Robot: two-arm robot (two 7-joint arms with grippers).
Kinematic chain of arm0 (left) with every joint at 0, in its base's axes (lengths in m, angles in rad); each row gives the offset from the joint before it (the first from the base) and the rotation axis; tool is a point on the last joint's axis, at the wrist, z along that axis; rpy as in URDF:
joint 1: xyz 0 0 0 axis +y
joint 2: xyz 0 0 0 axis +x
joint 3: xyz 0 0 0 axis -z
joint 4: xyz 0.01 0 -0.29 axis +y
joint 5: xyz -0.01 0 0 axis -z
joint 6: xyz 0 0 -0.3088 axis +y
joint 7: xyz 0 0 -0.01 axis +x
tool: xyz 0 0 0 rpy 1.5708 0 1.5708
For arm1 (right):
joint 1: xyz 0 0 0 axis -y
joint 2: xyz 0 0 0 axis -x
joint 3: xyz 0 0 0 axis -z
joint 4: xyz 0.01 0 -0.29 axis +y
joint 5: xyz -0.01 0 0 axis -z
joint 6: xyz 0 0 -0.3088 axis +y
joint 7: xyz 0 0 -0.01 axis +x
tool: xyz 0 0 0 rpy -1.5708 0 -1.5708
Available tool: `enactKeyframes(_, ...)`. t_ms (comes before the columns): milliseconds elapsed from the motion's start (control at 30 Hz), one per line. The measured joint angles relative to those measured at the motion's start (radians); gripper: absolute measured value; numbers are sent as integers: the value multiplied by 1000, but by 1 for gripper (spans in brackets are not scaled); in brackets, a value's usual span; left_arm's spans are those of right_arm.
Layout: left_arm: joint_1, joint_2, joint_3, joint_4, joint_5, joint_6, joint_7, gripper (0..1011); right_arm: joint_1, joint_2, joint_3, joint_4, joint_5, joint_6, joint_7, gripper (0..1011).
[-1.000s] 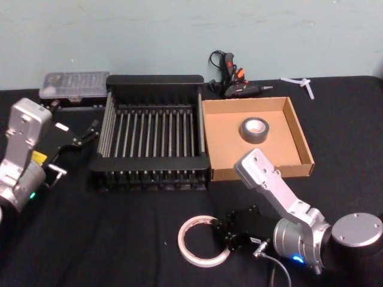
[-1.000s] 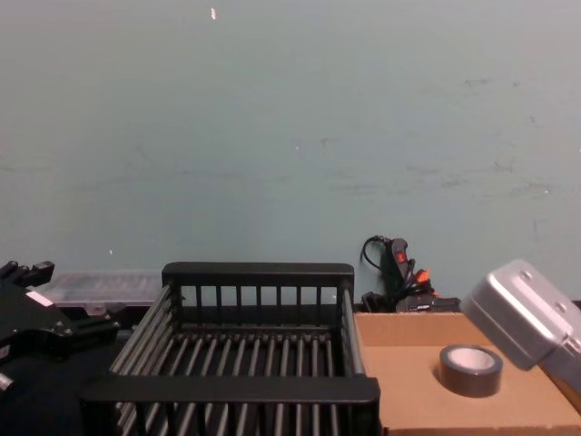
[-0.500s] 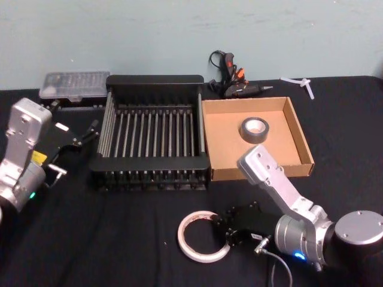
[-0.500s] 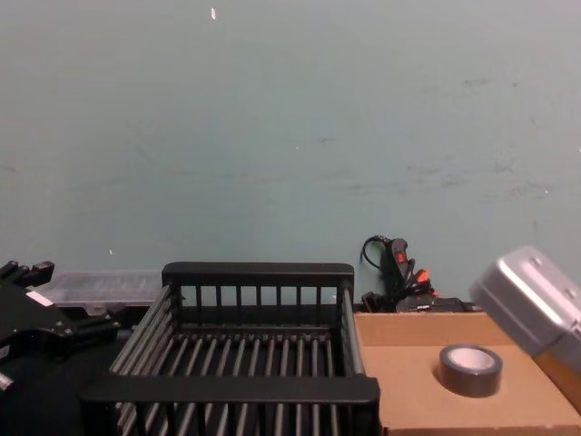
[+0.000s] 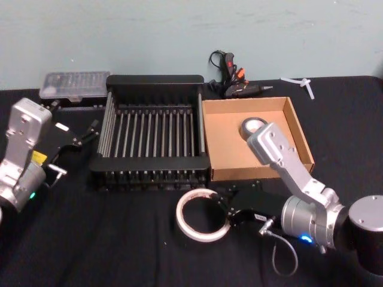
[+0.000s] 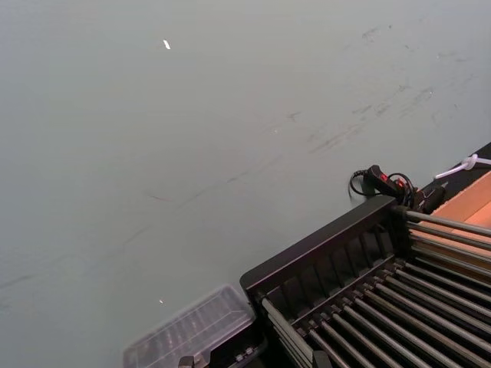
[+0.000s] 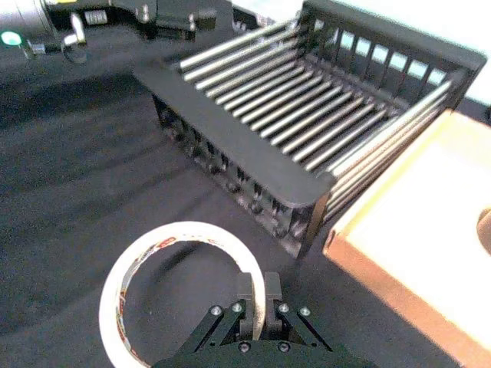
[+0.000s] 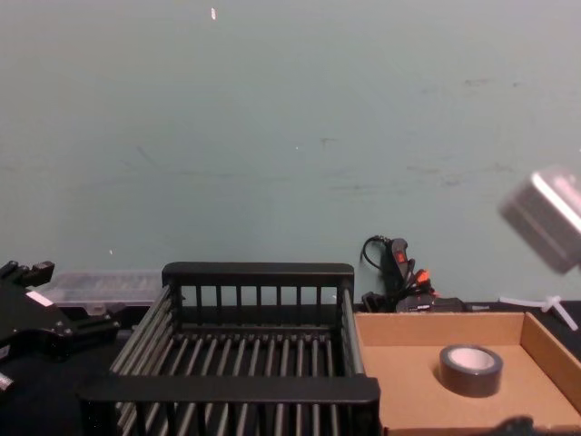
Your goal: Pick up the white tape and place it into the black box , Pick up the silver tape and place it into the brown box.
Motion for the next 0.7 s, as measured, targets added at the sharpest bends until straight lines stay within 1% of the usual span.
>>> enactKeyframes(433,0,0,0,0,0,0,0,1001,29,33,7,-39,34,-43,2,95)
enactKeyframes(700,0,0,0,0,0,0,0,1001,61,35,9,-37,44,-73,-10,95)
